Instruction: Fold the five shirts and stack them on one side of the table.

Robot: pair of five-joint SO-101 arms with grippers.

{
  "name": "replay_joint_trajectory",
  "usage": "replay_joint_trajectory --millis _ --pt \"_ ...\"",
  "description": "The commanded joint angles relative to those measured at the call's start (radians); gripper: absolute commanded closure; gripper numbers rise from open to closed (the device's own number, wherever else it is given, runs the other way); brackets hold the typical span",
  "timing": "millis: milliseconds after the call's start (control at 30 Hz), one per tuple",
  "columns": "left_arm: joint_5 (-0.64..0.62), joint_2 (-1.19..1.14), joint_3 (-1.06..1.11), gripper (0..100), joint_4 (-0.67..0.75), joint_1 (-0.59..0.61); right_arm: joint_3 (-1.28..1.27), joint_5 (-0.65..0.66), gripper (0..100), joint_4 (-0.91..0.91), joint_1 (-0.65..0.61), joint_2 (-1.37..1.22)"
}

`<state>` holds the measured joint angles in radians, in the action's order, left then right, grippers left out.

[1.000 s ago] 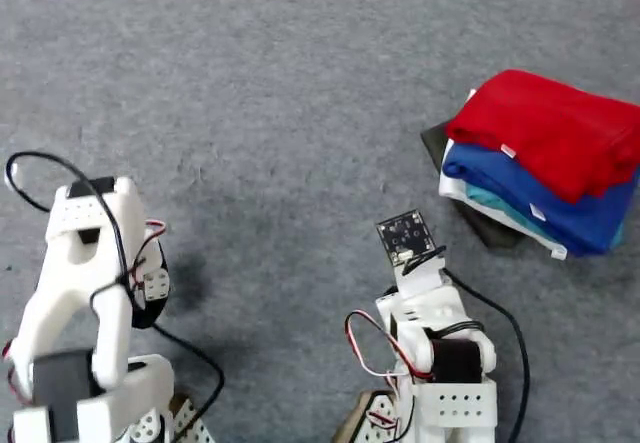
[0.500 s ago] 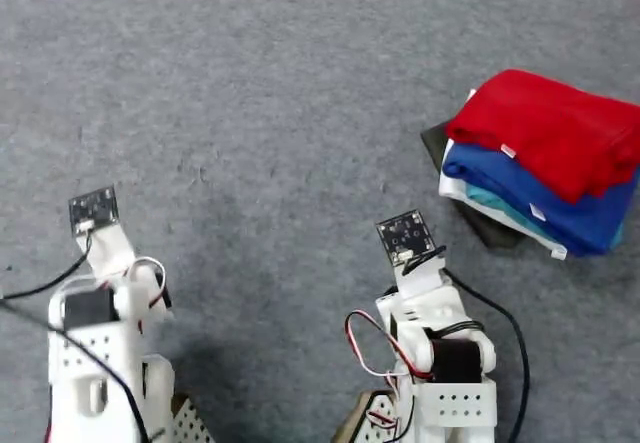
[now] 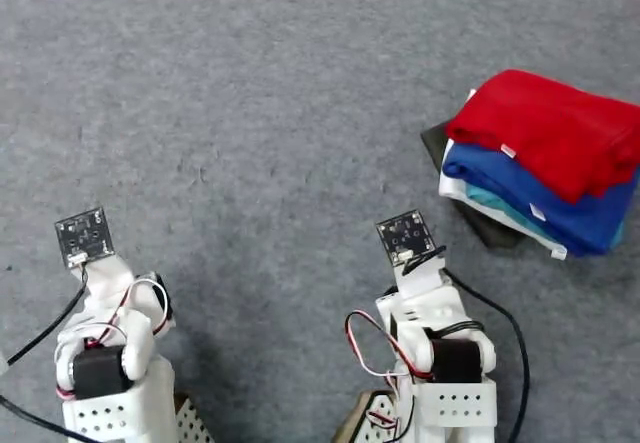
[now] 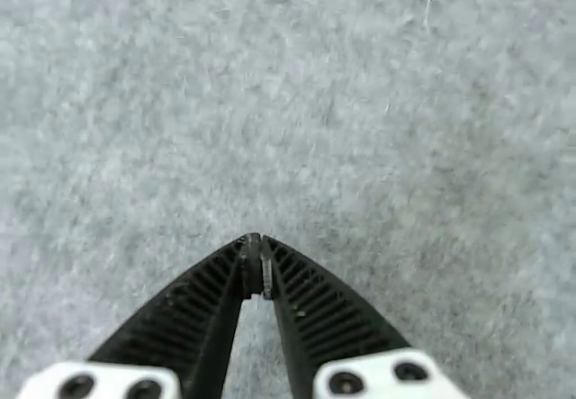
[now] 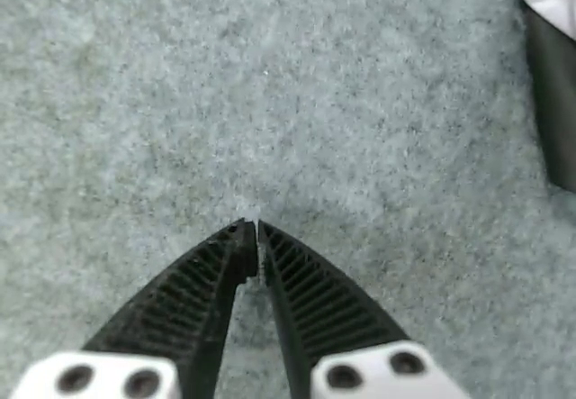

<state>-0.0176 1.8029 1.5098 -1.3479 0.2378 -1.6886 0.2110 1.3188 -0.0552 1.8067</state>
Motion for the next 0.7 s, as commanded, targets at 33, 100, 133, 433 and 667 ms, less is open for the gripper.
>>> replay_joint_trajectory --millis 33,100,133,433,667 --pt "0.005 0.019 0.000 98 0.003 0.031 0.001 -0.011 98.6 0.003 -0.007 0.113" --pt "0.003 0.019 0.000 98 0.003 0.031 0.001 -0.011 98.6 0.003 -0.007 0.113" --pt "0.003 0.019 0.000 98 0.003 0.031 0.001 -0.011 98.6 0.003 -0.007 0.113" --pt "0.003 0.021 0.117 98 0.046 0.028 0.001 -0.011 98.6 0.003 -0.007 0.113" --pt "-0.003 0.018 0.181 98 0.075 0.021 0.001 -0.009 98.6 0.003 -0.007 0.113"
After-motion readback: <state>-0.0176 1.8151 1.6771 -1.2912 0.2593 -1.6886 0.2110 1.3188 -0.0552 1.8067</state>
